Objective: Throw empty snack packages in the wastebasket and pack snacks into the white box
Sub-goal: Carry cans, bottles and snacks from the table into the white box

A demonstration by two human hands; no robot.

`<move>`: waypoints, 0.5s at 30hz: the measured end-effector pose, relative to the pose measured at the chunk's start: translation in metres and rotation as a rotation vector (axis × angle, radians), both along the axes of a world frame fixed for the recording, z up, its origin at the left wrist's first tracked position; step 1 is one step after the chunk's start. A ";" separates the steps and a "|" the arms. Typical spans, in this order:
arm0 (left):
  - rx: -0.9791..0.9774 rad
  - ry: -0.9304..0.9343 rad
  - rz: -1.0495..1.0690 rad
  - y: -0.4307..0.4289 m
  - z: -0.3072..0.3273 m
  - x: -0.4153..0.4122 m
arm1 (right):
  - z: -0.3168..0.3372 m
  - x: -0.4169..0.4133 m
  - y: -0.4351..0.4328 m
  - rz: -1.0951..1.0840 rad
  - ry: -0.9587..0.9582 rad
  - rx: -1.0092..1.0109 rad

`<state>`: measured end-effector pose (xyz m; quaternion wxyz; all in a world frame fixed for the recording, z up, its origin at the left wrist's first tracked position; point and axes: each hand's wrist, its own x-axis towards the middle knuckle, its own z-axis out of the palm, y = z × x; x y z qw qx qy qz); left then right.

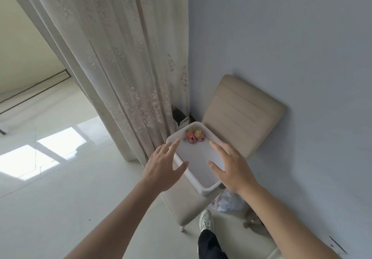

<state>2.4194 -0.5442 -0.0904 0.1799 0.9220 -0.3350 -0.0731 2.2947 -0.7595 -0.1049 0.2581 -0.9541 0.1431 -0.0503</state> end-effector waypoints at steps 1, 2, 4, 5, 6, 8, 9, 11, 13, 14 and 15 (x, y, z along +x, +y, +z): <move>0.011 0.009 0.005 -0.010 -0.007 0.014 | -0.008 0.016 -0.011 0.007 -0.002 0.008; 0.028 0.011 0.007 -0.020 -0.013 0.028 | -0.015 0.032 -0.021 0.007 -0.007 0.013; 0.049 0.023 0.014 -0.040 -0.027 0.057 | -0.030 0.063 -0.042 0.010 -0.015 0.018; 0.047 0.038 0.029 -0.050 -0.033 0.071 | -0.037 0.078 -0.052 0.020 -0.011 0.022; 0.042 0.054 0.048 -0.061 -0.039 0.084 | -0.045 0.092 -0.062 0.033 -0.002 0.027; 0.030 0.091 0.084 -0.082 -0.052 0.109 | -0.063 0.117 -0.081 0.062 0.017 0.040; 0.024 0.119 0.101 -0.091 -0.061 0.121 | -0.072 0.129 -0.090 0.072 0.026 0.052; 0.011 0.175 0.124 -0.109 -0.078 0.141 | -0.088 0.150 -0.104 0.072 0.027 0.081; 0.012 0.216 0.135 -0.123 -0.097 0.158 | -0.101 0.169 -0.115 0.058 -0.012 0.103; 0.017 0.235 0.137 -0.129 -0.108 0.166 | -0.108 0.177 -0.119 0.051 -0.043 0.111; 0.024 0.251 0.133 -0.133 -0.119 0.172 | -0.117 0.186 -0.123 0.043 -0.073 0.116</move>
